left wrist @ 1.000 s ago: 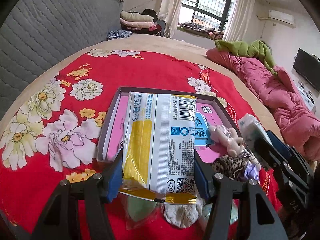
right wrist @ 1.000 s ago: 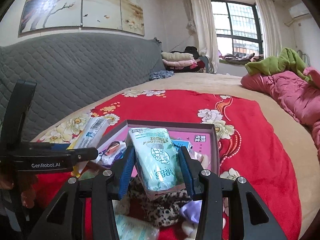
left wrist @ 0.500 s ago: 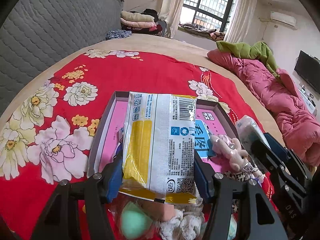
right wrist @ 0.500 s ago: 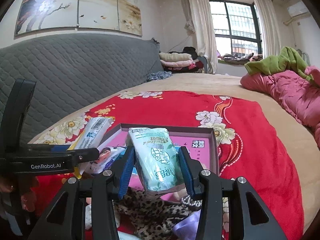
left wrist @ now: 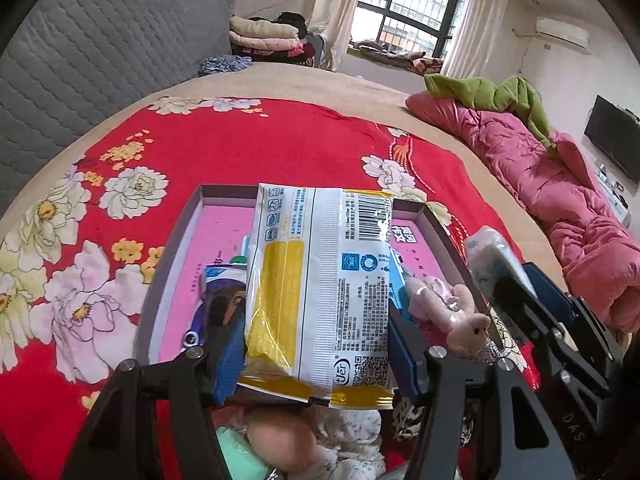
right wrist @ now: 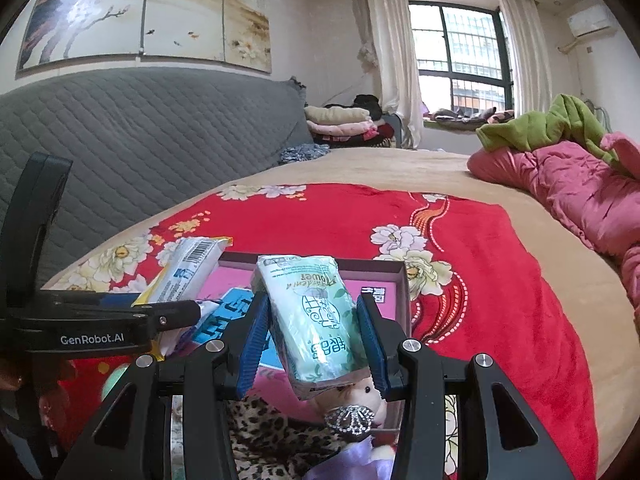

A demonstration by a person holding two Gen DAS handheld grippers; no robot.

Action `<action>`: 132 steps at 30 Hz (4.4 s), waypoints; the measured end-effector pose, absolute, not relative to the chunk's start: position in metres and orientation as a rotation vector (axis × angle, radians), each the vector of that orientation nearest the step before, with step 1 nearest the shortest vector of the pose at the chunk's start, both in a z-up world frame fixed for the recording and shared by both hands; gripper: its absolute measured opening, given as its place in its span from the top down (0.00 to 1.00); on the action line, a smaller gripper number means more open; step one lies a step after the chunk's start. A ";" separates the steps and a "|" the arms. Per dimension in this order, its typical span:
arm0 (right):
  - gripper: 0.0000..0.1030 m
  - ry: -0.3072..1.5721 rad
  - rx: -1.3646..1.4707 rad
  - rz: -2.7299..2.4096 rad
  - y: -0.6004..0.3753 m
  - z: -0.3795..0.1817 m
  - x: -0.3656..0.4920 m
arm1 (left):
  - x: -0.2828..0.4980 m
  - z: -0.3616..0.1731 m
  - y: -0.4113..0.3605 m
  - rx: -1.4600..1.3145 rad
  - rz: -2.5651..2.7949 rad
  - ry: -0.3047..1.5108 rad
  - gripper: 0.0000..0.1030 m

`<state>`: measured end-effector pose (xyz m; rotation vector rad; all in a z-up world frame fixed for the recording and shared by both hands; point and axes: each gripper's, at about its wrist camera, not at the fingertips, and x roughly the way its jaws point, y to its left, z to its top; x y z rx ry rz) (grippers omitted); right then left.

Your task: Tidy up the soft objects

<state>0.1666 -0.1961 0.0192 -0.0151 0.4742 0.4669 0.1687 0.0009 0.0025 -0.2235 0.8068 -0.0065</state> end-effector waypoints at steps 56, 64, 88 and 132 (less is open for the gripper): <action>0.47 0.547 -0.443 0.533 -0.131 -0.023 0.173 | 0.184 -0.029 0.011 -0.219 -0.003 0.923 0.40; 0.41 0.578 -0.346 0.545 -0.139 -0.018 0.177 | 0.186 -0.029 0.009 -0.210 0.002 0.926 0.40; 0.33 0.559 -0.242 0.556 -0.150 -0.011 0.174 | 0.192 -0.035 0.004 -0.145 0.035 0.969 0.39; 0.29 0.529 -0.189 0.465 -0.168 -0.011 0.180 | 0.206 -0.044 0.002 -0.147 0.037 1.016 0.39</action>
